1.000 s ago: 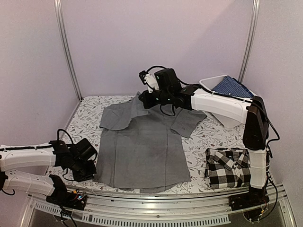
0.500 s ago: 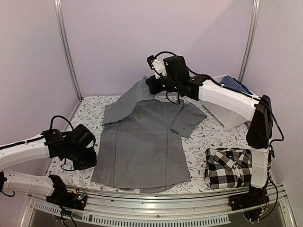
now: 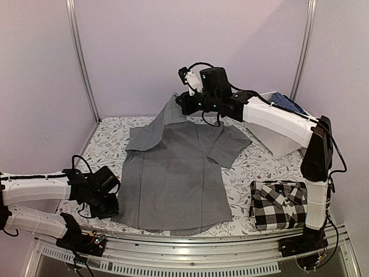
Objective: Fold and stack the long sleeve shirts
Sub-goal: Pick up the flattened shirt from the center of the board.
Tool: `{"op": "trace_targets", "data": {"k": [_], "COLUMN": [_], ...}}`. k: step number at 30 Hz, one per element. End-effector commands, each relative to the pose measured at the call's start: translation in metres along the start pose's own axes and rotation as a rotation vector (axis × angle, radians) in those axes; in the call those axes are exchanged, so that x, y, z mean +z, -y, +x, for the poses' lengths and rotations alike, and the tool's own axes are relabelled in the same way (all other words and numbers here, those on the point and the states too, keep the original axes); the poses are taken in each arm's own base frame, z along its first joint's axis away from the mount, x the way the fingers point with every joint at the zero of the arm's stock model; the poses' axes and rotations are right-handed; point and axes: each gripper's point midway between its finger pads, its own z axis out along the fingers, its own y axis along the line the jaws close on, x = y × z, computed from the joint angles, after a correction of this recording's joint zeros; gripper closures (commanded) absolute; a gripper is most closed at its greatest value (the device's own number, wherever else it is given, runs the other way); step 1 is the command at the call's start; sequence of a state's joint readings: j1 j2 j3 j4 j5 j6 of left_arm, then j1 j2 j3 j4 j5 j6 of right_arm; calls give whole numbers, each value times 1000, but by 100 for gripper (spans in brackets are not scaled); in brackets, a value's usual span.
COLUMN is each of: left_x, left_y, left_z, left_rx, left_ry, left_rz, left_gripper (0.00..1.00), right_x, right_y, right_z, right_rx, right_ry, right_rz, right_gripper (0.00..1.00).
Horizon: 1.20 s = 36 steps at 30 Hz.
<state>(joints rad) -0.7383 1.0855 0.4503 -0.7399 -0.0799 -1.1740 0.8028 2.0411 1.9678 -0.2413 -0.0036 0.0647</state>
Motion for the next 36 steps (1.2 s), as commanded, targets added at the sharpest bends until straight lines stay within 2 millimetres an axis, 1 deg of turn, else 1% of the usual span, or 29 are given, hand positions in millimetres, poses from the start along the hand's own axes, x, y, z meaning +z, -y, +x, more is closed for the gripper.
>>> {"op": "trace_targets", "data": {"k": [1,5,7,12,15,17,20,24,26,29,34,36], "left_x": [11,20,25,44,49,49,39,17,5,-9,-26,-32], "left_y": [-1,-6,-6,-13,-14,-11,-3,3,7,13,20,23], "left_z": [0,8,14,34,37,34,21,3,-3,-8,-13,-17], "left_rx": [16,26,34,84,120,132,141,133,117,93,88,100], "left_ry": [-11,-52,-78,-174,-201,-197,-145,-68,-40,-12,16,30], "left_rz": [-33,-72,-83,-134,-170,-173,-173,-182,-163,-126,-79,-77], "left_gripper": [70,69,71,83,92,99,100,100,100,100,100,100], "right_x": [-13,-14,-15,-18,-22,-24,-27,-29,-30,-32,-35,-35], "right_y": [-6,-8,-8,-9,-10,-9,-9,-6,-2,9,18,19], "right_z": [-14,-13,-13,-9,-7,-5,-6,-11,-19,-30,-52,-56], "right_rx": [14,20,22,37,52,58,58,43,23,-10,-92,-108], "right_ry": [28,28,30,36,44,45,48,60,77,105,151,161], "right_rz": [-33,-42,-45,-53,-60,-59,-58,-38,-14,55,118,127], "right_gripper": [100,100,100,100,100,100,100,100,100,100,100,100]}}
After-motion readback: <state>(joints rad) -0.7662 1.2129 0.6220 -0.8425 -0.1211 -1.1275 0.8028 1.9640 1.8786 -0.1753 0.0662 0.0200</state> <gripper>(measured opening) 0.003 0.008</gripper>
